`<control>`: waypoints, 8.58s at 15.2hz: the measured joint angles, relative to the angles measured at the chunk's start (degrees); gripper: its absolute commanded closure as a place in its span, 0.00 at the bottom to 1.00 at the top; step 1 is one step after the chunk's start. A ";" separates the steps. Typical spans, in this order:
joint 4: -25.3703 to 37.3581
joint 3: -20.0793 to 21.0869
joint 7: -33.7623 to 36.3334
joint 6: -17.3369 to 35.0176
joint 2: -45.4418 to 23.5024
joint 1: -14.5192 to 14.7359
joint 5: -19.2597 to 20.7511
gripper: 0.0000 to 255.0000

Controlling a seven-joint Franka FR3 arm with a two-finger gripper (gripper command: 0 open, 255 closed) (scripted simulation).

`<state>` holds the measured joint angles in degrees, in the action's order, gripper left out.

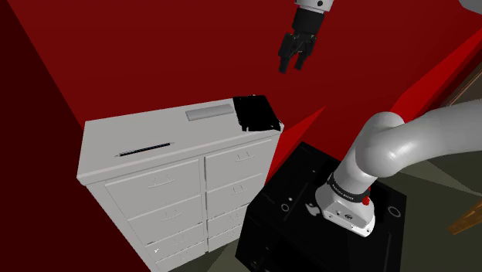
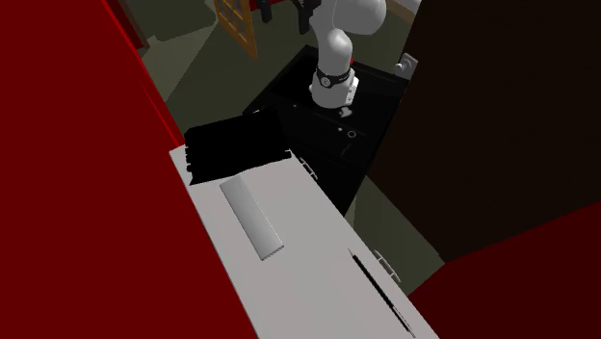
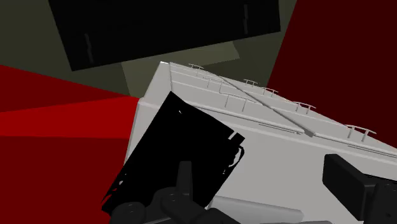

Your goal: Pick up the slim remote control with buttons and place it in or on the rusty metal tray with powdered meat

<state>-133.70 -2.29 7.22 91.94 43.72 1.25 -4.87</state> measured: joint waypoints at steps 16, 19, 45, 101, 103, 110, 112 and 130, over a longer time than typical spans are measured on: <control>4.69 -5.28 -28.41 20.69 -26.68 6.98 3.83 0.00; 8.05 -5.64 -34.21 23.72 -33.14 8.12 3.84 0.00; 20.89 -2.64 -53.61 38.40 -60.45 10.99 4.00 1.00; -2.33 -10.59 -65.81 31.54 -29.92 3.74 9.13 1.00; -3.19 -10.73 -65.94 33.12 -30.65 3.73 9.05 1.00; -5.39 -11.01 -66.22 37.58 -32.93 3.79 8.71 1.00; -5.42 -11.02 -66.23 37.68 -33.00 3.79 8.70 1.00; -1.41 -10.48 -65.71 29.98 -29.21 3.76 9.20 0.00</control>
<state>-135.11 -12.77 -58.50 121.92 14.51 5.02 4.33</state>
